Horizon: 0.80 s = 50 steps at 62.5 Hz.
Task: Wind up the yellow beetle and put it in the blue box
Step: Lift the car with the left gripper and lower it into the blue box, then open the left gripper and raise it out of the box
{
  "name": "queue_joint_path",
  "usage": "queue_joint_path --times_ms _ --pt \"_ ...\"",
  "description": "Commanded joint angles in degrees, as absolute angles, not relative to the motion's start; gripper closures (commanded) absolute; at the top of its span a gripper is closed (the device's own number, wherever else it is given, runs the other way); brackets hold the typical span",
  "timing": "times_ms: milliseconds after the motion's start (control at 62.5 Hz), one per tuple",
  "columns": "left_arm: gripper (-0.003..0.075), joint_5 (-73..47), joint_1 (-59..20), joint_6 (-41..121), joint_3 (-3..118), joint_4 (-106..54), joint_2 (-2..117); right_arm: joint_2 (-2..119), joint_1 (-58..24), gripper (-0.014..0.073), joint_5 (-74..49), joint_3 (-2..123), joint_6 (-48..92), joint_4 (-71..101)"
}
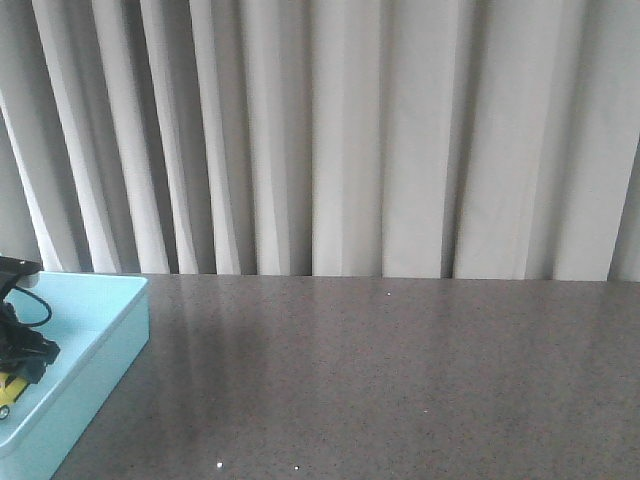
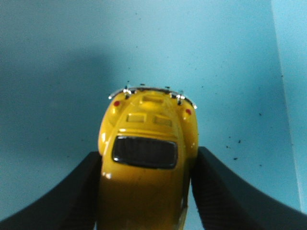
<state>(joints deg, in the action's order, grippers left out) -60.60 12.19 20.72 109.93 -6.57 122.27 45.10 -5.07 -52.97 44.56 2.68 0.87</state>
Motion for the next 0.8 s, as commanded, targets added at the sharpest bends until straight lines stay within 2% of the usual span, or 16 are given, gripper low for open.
queue_joint_path --times_ms 0,96,288,384,464,783 --pt "0.0495 -57.81 12.15 20.05 111.47 -7.86 119.21 44.87 -5.06 0.0057 -50.18 46.16 2.96 0.60" --pt "0.0448 -57.81 12.15 20.01 111.47 -7.85 119.21 44.87 -5.06 0.0057 -50.18 46.16 2.96 0.60" --pt "0.0279 -58.09 12.15 20.01 111.47 -7.85 119.15 44.87 -5.06 0.0057 -50.18 46.16 2.96 0.60" --pt "0.0220 -58.46 12.15 20.01 111.47 -7.85 118.89 44.87 -5.06 0.0057 -50.18 46.16 2.96 0.60" --pt "0.0199 -59.02 12.15 20.01 111.55 -7.85 118.58 44.87 -5.06 0.0057 -50.18 46.16 2.96 0.60" --pt "0.0199 -62.84 12.15 20.06 111.55 -10.98 113.83 44.87 -5.06 0.0057 -50.18 46.16 2.96 0.60"
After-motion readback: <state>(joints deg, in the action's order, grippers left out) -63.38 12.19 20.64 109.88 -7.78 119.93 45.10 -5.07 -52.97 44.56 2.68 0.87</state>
